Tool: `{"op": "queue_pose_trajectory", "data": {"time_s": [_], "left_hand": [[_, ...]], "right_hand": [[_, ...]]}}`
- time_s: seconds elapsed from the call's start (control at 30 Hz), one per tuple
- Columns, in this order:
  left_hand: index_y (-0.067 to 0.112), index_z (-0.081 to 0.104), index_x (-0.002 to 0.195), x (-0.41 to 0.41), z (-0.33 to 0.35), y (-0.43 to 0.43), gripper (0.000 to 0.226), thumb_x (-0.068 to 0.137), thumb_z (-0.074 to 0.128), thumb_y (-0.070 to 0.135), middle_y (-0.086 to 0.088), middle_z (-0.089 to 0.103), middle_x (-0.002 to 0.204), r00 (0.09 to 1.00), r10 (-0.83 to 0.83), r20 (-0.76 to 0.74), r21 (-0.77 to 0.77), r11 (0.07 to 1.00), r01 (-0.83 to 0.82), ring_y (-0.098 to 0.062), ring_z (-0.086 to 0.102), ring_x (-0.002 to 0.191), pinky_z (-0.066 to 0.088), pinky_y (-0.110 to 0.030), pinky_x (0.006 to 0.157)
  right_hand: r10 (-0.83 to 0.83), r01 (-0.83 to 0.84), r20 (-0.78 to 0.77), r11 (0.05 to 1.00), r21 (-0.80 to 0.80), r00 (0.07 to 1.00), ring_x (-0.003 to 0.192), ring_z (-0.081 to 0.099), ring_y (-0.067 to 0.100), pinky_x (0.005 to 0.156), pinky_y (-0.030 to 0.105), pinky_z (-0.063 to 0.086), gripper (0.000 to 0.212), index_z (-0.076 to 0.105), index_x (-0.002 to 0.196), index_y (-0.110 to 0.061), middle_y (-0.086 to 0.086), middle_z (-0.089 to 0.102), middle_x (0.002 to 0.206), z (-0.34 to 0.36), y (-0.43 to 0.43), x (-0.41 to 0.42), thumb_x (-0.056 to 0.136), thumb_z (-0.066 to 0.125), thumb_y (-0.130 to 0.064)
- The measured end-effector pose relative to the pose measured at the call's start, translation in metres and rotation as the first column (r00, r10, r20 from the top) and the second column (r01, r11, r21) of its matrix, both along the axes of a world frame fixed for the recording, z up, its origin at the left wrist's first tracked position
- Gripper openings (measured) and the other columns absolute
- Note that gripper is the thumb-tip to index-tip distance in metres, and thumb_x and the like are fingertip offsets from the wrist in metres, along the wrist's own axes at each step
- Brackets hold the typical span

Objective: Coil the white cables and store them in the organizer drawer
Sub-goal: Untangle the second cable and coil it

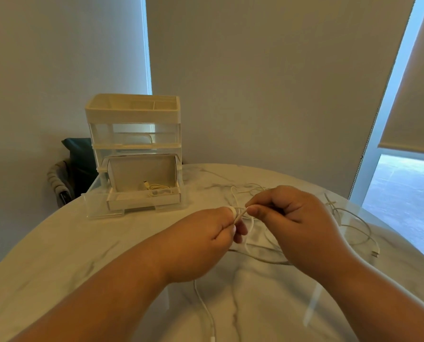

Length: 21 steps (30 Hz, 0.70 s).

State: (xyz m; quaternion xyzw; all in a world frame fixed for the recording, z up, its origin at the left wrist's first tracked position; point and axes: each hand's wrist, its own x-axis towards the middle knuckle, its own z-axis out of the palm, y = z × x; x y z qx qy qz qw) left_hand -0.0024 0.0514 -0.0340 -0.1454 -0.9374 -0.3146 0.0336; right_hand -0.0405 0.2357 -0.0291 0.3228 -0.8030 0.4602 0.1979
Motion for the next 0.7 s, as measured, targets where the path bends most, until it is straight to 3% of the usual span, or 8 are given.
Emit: {"op": "queue_pose_trajectory", "data": {"time_s": [0.13,0.3,0.4,0.5,0.7], "left_hand": [[0.034,0.057,0.1,0.001,-0.001,0.001,0.022,0.103,0.036,0.028,0.01,0.064,0.098,0.998,0.042,-0.048,-0.055,0.997,-0.045,-0.005,0.058,0.09,0.051,-0.035,0.085],[0.031,0.055,0.102,-0.001,-0.001,0.004,0.018,0.102,0.038,0.031,0.01,0.06,0.091,0.995,0.069,-0.071,-0.073,0.995,-0.074,-0.004,0.054,0.082,0.047,-0.026,0.073],[0.028,0.054,0.092,-0.004,-0.002,0.001,0.022,0.103,0.037,0.039,0.007,0.057,0.083,0.993,0.078,-0.084,-0.135,0.987,-0.089,-0.006,0.052,0.075,0.044,-0.028,0.068],[0.03,0.056,0.088,-0.005,0.0,-0.001,0.025,0.102,0.038,0.039,0.009,0.056,0.079,0.99,0.076,-0.119,-0.081,0.993,-0.086,-0.005,0.051,0.074,0.044,-0.027,0.067],[0.029,0.069,0.086,-0.001,0.004,-0.006,0.037,0.101,0.041,0.046,0.012,0.059,0.078,0.995,0.084,0.05,-0.038,0.996,-0.083,0.0,0.054,0.072,0.047,-0.027,0.071]], "right_hand": [[0.032,-0.032,0.005,0.999,-0.003,0.999,0.086,0.066,0.001,0.072,0.009,0.046,0.021,0.076,0.077,-0.031,-0.019,0.072,0.08,-0.001,-0.005,0.004,0.088,0.071,-0.013],[0.059,-0.058,0.038,0.998,-0.016,0.998,0.086,0.067,0.002,0.073,0.012,0.048,0.022,0.076,0.078,-0.034,-0.019,0.073,0.08,-0.001,-0.004,0.004,0.088,0.071,-0.016],[0.092,-0.094,0.039,0.995,0.036,0.995,0.087,0.067,0.003,0.073,0.014,0.048,0.019,0.077,0.08,-0.031,-0.018,0.073,0.08,-0.003,-0.009,0.007,0.089,0.07,-0.017],[0.052,-0.051,0.02,0.999,-0.015,0.998,0.086,0.067,0.001,0.074,0.012,0.048,0.019,0.076,0.078,-0.032,-0.019,0.072,0.08,-0.002,-0.004,0.0,0.088,0.071,-0.018],[0.027,-0.027,-0.005,0.998,0.05,1.0,0.087,0.065,0.002,0.073,0.013,0.047,0.012,0.076,0.079,-0.034,-0.021,0.07,0.083,-0.005,-0.001,-0.01,0.085,0.075,-0.023]]}}
